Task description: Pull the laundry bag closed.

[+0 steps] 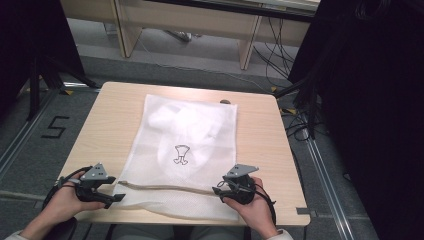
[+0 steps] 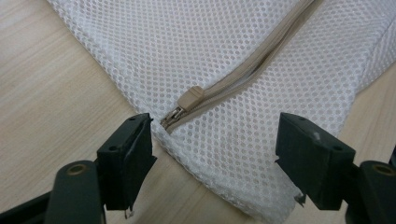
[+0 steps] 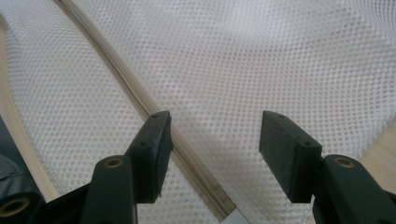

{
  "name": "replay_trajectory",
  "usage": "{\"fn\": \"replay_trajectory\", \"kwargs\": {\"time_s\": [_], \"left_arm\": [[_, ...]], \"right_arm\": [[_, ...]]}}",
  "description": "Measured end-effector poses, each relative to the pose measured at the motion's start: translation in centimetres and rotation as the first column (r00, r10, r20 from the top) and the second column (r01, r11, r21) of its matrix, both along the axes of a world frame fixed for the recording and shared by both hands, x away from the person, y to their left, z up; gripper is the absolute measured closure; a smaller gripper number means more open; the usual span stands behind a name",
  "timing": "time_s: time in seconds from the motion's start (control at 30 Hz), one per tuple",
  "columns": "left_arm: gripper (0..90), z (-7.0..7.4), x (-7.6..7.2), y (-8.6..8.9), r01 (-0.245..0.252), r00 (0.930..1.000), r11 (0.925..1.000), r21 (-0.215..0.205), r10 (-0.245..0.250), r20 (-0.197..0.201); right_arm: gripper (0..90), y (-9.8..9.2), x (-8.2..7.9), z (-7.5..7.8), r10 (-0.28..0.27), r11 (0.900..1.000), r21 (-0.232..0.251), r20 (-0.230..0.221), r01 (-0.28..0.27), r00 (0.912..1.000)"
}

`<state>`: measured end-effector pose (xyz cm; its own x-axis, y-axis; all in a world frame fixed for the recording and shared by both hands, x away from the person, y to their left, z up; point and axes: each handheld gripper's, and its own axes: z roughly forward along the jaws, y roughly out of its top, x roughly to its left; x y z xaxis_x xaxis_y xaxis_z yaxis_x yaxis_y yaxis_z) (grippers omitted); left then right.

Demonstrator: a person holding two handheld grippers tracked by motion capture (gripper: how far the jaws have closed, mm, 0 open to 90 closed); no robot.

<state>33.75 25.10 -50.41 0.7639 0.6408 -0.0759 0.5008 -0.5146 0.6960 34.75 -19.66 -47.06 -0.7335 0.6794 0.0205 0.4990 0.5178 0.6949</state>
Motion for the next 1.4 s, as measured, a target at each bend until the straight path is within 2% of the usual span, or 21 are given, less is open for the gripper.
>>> {"fn": "replay_trajectory", "kwargs": {"time_s": [0.07,0.17,0.23,0.3,0.33,0.37,0.47,0.5,0.53,0.6,0.63,0.67,0.77,0.83,0.93,0.97,1.1,1.13,1.17,1.2,1.4], "left_arm": [[27.0,0.0,0.0,0.1,0.004,1.0000,1.0000,0.001,-0.004,-0.003],[27.0,-0.2,-0.1,0.1,-0.009,0.9996,1.0000,0.004,0.009,-0.028],[27.1,-0.1,0.0,0.2,0.005,0.9996,1.0000,0.006,-0.005,-0.029],[27.2,-0.1,0.0,0.3,0.000,0.9997,1.0000,0.002,0.000,-0.024],[27.2,-0.1,0.0,0.3,0.000,0.9997,1.0000,0.002,0.000,-0.024],[27.3,-0.2,0.0,0.3,-0.027,0.9991,0.9996,-0.001,0.027,-0.032],[27.5,-0.2,0.0,0.3,-0.018,0.9994,0.9998,-0.006,0.017,-0.031],[27.6,-0.2,0.0,0.3,-0.020,0.9991,0.9997,-0.010,0.020,-0.038],[27.6,-0.2,0.0,0.3,-0.021,0.9991,0.9997,-0.010,0.021,-0.038],[27.6,-0.2,0.1,0.3,-0.012,0.9993,0.9999,-0.008,0.011,-0.034],[27.6,-0.2,0.1,0.4,-0.007,0.9994,1.0000,-0.004,0.007,-0.035],[27.6,-0.2,0.1,0.4,-0.011,0.9991,0.9999,-0.005,0.011,-0.040],[27.0,-0.3,0.0,0.2,-0.050,0.9969,0.9979,-0.041,0.047,-0.062],[26.9,-0.2,0.1,0.3,-0.017,0.9986,0.9997,-0.018,0.016,-0.051],[26.9,-0.2,0.1,0.3,-0.024,0.9986,0.9996,-0.016,0.023,-0.046],[26.9,-0.3,0.0,0.2,-0.038,0.9982,0.9987,-0.034,0.037,-0.047],[26.9,-0.2,0.1,0.3,-0.020,0.9988,0.9996,-0.019,0.020,-0.045],[26.9,-0.2,0.1,0.3,-0.021,0.9988,0.9996,-0.021,0.020,-0.045],[26.9,-0.2,0.1,0.3,-0.019,0.9988,0.9996,-0.020,0.018,-0.045],[26.9,-0.2,0.1,0.3,-0.019,0.9988,0.9996,-0.020,0.018,-0.045],[26.8,-0.3,0.1,0.2,-0.037,0.9982,0.9986,-0.036,0.035,-0.048]], "right_arm": [[43.4,-0.1,0.0,0.3,0.018,1.000,-0.015,-0.013,-0.018,0.9998],[40.7,0.3,0.0,0.1,0.014,1.000,0.010,0.002,-0.014,0.9999],[40.3,0.6,0.0,0.2,0.053,0.998,0.026,-0.034,-0.052,0.9980],[39.2,1.3,0.0,0.3,0.078,0.997,0.030,-0.036,-0.077,0.9963],[38.7,1.8,0.0,0.2,0.078,0.995,0.058,-0.011,-0.077,0.9969],[38.4,1.9,0.1,0.4,0.103,0.994,0.043,-0.018,-0.102,0.9945],[37.7,2.5,0.2,0.7,0.111,0.993,0.049,-0.030,-0.110,0.9933],[37.9,3.4,0.2,0.4,0.102,0.993,0.066,-0.012,-0.101,0.9947],[38.5,3.6,0.2,0.6,0.121,0.992,0.038,-0.034,-0.120,0.9921],[39.8,4.5,0.3,0.4,0.129,0.990,0.053,-0.007,-0.128,0.9917],[40.2,4.7,0.3,0.7,0.140,0.990,0.031,-0.025,-0.139,0.9898],[40.4,5.2,0.4,0.5,0.141,0.989,0.047,0.001,-0.140,0.9901],[41.2,6.2,0.6,0.8,0.167,0.985,0.034,-0.006,-0.167,0.9859],[41.6,6.8,0.7,0.9,0.185,0.982,0.033,0.000,-0.184,0.9828],[41.9,7.8,0.8,0.9,0.191,0.980,0.047,0.011,-0.191,0.9816],[41.9,8.2,0.8,0.8,0.186,0.981,0.056,0.021,-0.187,0.9823],[41.9,9.3,1.2,0.9,0.203,0.978,0.043,0.025,-0.203,0.9790],[42.0,9.5,1.4,1.0,0.227,0.973,0.035,0.028,-0.228,0.9736],[42.6,9.8,1.4,1.0,0.219,0.975,0.037,0.013,-0.219,0.9757],[43.3,10.1,1.5,1.0,0.224,0.973,0.043,0.034,-0.226,0.9739],[49.5,11.6,1.8,1.2,0.259,0.965,0.038,0.036,-0.260,0.9653]]}}
